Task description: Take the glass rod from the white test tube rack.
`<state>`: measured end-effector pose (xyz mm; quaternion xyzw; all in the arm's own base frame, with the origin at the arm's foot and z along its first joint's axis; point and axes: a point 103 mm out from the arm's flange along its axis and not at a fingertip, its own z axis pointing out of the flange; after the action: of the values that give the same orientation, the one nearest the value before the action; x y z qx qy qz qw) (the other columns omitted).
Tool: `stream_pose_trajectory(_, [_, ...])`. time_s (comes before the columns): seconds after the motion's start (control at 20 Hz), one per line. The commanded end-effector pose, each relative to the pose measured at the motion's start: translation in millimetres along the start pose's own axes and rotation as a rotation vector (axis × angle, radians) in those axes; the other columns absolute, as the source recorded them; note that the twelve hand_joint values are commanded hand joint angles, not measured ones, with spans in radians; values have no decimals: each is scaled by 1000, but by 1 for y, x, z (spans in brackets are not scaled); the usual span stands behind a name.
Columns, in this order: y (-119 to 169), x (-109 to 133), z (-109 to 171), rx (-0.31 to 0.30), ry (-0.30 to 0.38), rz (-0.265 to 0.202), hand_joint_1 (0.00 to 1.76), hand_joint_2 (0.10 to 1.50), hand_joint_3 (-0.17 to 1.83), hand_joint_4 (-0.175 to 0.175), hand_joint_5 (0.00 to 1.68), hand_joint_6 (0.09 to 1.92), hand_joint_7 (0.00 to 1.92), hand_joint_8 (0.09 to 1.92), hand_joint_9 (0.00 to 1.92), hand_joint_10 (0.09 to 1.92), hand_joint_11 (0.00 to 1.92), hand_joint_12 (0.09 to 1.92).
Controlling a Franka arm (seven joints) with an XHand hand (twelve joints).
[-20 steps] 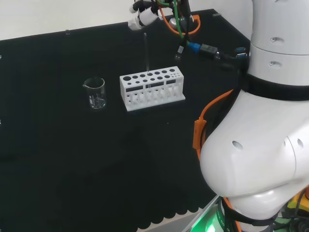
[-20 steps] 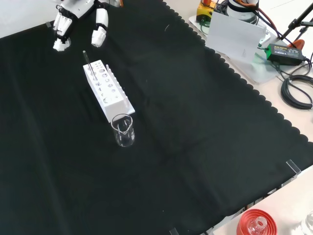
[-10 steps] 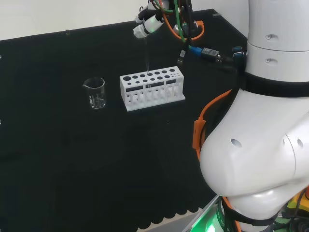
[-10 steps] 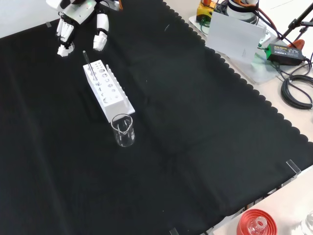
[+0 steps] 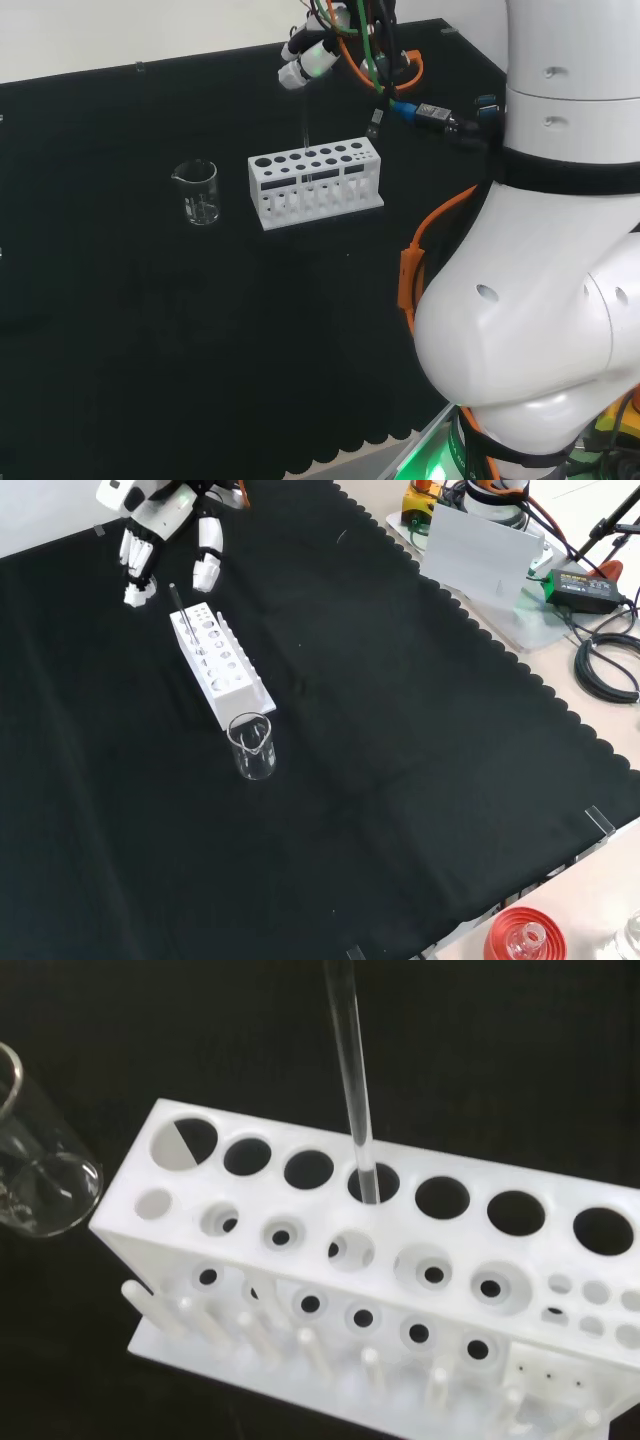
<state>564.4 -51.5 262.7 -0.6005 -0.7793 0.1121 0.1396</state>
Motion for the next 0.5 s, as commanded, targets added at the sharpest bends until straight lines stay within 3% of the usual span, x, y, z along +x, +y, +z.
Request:
stream_pose_trajectory(0.05, [4,0,9,24,-5,-9,374,921,350,-83,266,426,467,864,661,802,524,1347])
stream_pose_trajectory(0.5, [6,-1,14,22,-22,-21,453,924,367,-84,281,757,594,845,763,760,591,1322])
